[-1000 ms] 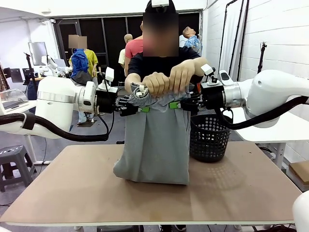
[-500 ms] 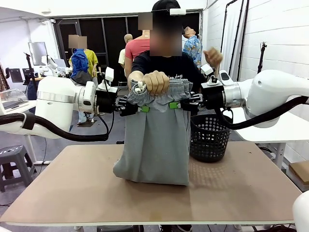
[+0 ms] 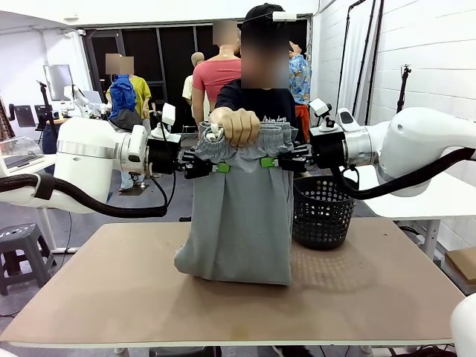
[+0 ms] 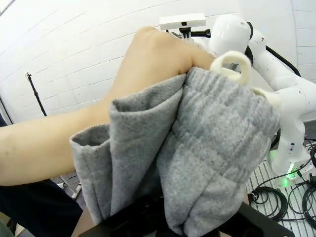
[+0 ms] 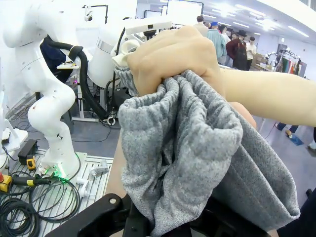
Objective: Fold the training pants.
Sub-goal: Release the ends of the Training pants and then grab the overlapped ends.
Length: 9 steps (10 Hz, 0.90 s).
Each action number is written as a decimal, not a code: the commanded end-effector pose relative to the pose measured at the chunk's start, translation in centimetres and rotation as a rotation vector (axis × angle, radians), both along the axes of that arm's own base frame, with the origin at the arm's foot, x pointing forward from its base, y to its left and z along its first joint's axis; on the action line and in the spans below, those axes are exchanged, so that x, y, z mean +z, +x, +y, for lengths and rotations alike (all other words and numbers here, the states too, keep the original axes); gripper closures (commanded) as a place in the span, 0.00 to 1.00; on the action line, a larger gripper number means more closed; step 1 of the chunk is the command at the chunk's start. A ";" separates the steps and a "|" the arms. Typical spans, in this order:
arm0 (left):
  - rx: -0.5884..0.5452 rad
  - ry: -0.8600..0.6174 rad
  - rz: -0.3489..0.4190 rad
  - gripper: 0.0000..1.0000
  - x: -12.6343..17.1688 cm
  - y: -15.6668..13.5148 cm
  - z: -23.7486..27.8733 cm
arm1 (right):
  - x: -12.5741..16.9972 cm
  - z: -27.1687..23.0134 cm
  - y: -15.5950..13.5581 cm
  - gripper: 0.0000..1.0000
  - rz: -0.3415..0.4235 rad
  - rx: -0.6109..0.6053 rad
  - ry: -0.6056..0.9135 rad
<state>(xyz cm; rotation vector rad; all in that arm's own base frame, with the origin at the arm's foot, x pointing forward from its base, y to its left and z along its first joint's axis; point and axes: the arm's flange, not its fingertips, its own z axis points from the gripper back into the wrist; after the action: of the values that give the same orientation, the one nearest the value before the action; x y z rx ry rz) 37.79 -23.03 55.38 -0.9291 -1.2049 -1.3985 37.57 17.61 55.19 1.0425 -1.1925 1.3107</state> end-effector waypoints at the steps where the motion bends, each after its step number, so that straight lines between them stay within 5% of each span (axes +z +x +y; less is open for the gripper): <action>1: -0.002 -0.007 -0.001 1.00 0.2 -0.1 0.0 | 0.0 0.2 -0.3 1.00 -0.005 0.003 -0.004; 9: -0.002 -0.007 -0.001 1.00 0.2 -0.1 0.0 | 0.0 0.0 0.0 1.00 0.000 0.000 0.000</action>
<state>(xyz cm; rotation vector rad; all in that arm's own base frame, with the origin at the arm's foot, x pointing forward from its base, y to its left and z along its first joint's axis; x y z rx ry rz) 37.79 -23.03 55.38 -0.9291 -1.2050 -1.3985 37.59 17.59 55.17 1.0427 -1.1922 1.3100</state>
